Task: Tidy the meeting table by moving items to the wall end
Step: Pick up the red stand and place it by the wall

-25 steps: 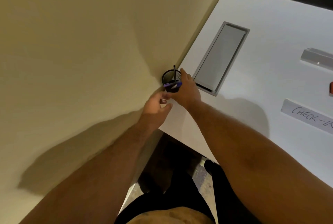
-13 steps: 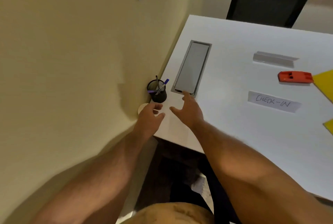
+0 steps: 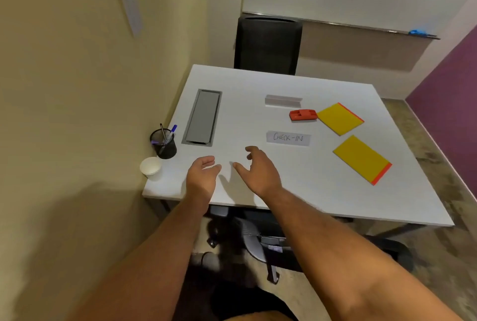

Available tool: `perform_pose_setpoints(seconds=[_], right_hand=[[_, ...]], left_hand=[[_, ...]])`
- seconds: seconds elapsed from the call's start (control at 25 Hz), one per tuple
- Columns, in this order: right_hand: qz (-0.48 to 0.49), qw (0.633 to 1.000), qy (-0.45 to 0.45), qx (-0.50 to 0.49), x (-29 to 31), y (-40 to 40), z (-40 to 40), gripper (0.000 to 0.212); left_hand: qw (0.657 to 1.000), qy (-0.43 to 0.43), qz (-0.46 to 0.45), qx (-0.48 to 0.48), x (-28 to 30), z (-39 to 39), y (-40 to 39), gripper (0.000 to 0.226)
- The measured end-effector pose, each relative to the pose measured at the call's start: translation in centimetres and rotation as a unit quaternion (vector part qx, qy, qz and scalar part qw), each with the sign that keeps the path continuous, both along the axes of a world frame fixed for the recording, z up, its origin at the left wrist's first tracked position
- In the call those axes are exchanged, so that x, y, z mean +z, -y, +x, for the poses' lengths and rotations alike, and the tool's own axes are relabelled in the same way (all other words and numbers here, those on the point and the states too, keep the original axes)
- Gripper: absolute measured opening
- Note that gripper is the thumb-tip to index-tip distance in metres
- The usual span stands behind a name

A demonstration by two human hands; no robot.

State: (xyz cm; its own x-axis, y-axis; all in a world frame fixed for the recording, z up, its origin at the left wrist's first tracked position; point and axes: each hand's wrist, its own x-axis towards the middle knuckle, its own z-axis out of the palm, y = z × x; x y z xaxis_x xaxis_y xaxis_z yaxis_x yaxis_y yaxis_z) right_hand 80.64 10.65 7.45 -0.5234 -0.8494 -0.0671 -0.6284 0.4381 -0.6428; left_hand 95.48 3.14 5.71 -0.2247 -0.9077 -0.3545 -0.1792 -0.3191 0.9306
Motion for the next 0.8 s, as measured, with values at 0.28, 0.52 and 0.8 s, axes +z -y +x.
perform_pose_setpoints(seconds=[0.28,0.52,0.8], right_hand=[[0.030,0.998,-0.047,0.006,3.1,-9.0,-7.6,0.067],[0.025,0.997,-0.071,-0.026,3.0,-15.0,-17.4,0.068],[0.004,0.998,-0.007,-0.054,-0.7,-25.0,-33.2,0.062]], left_hand=[[0.994,-0.028,-0.023,-0.101,2.2,-7.0,-7.5,0.032],[0.993,-0.022,-0.036,-0.114,3.4,-16.1,-11.3,0.029],[0.973,0.085,-0.096,-0.190,1.0,-33.6,-20.5,0.035]])
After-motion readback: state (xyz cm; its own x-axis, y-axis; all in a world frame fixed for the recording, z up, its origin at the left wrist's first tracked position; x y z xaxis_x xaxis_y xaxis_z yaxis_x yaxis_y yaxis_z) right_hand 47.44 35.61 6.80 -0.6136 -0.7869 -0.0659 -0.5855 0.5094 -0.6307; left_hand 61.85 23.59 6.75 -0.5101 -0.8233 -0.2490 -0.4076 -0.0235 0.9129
